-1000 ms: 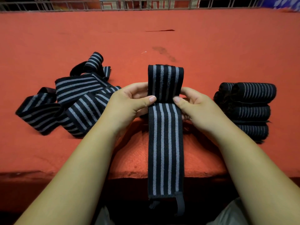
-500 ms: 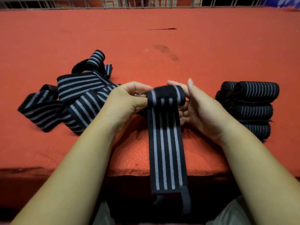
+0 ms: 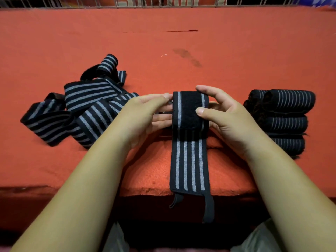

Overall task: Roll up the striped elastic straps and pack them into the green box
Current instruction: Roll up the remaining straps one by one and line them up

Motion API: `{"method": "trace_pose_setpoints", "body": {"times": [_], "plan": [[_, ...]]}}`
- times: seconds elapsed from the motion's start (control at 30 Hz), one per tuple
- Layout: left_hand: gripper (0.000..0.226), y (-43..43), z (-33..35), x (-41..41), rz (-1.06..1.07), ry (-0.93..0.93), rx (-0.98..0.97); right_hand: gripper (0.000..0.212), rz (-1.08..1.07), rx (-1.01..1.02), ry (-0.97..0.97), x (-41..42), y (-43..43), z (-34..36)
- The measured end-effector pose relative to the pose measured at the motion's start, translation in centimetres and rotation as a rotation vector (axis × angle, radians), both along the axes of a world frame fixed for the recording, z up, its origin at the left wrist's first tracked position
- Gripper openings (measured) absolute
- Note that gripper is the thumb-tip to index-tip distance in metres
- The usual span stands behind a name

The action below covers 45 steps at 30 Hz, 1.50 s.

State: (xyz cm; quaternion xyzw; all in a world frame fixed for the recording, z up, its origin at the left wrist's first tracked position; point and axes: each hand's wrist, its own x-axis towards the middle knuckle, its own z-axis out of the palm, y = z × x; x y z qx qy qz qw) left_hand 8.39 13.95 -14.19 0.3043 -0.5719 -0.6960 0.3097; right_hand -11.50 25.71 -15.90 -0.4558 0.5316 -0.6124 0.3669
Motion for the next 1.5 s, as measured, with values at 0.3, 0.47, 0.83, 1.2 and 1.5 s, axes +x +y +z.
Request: {"method": "trace_pose_setpoints", "body": {"times": [0.3, 0.47, 0.83, 1.2, 1.5], "plan": [[0.044, 0.8, -0.6, -0.4, -0.120, -0.040, -0.126, 0.071, -0.045, 0.025, 0.062, -0.3, -0.6, -1.0], [0.037, 0.5, -1.0, -0.4, -0.075, 0.018, -0.057, 0.034, 0.028, 0.286, 0.238, -0.9, -0.2, -0.8], [0.066, 0.7, -1.0, -0.4, -0.125, -0.036, -0.138, 0.025, 0.057, 0.141, 0.094, -0.5, 0.3, -0.7], [0.040, 0.9, -1.1, -0.9, 0.040, 0.090, -0.089, 0.042, 0.095, 0.220, -0.210, -0.3, 0.3, 0.6], [0.038, 1.3, -0.4, -1.2, 0.064, 0.064, 0.001, 0.033, 0.002, 0.145, -0.278, -0.4, 0.1, 0.8]]}}
